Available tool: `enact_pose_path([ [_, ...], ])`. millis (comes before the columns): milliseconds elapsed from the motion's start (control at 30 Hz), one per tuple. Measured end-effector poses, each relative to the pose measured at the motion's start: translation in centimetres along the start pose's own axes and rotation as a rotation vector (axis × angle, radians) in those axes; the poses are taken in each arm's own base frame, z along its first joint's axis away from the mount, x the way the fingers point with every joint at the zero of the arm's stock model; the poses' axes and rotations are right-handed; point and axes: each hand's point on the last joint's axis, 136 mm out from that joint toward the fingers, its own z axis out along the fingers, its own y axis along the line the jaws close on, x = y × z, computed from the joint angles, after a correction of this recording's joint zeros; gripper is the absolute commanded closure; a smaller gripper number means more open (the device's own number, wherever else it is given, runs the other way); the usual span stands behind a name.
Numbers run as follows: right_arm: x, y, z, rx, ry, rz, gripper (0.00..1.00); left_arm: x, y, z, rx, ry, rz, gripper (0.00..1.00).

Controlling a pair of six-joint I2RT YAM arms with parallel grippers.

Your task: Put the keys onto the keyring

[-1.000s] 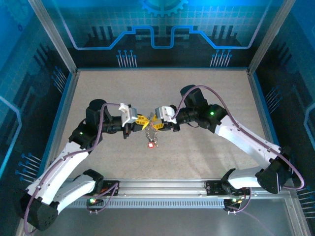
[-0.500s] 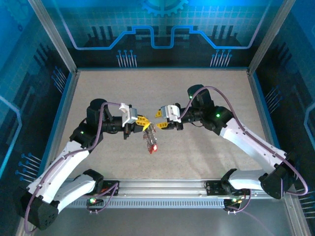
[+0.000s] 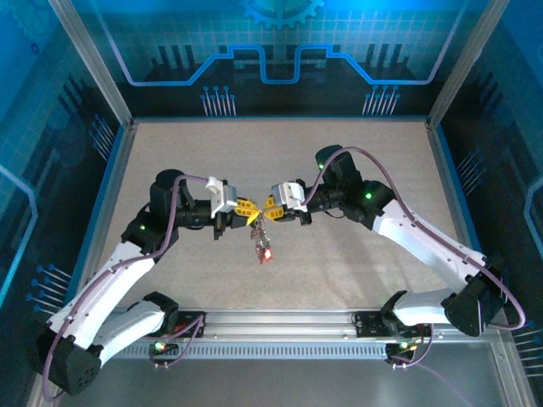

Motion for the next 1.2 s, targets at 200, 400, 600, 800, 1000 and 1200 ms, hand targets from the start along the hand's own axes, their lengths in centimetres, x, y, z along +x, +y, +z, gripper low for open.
enact_pose_path([
  [200, 0.1, 0.1, 0.1, -0.004, 0.005, 0.011, 0.99, -0.9, 0.2, 0.0, -0.004, -0.031, 0.010, 1.00],
  [400, 0.3, 0.0, 0.3, -0.006, 0.011, 0.015, 0.89, -0.9, 0.3, 0.1, -0.005, -0.057, 0.003, 1.00],
  [600, 0.0, -0.1, 0.4, -0.004, -0.004, 0.027, 0.76, -1.2, 0.6, 0.2, -0.013, -0.095, 0.007, 1.00],
  [800, -0.5, -0.3, 0.3, 0.006, -0.026, 0.033, 0.80, -0.8, 0.8, 0.5, -0.016, -0.133, -0.018, 1.00],
  [1000, -0.5, -0.6, 0.3, 0.021, -0.034, 0.050, 0.86, -1.0, 0.9, 0.6, -0.015, -0.161, -0.030, 1.00],
  [1200, -0.5, -1.0, 0.2, 0.038, -0.033, 0.067, 1.00, -1.0, 1.0, 0.6, -0.023, -0.170, -0.020, 1.00],
])
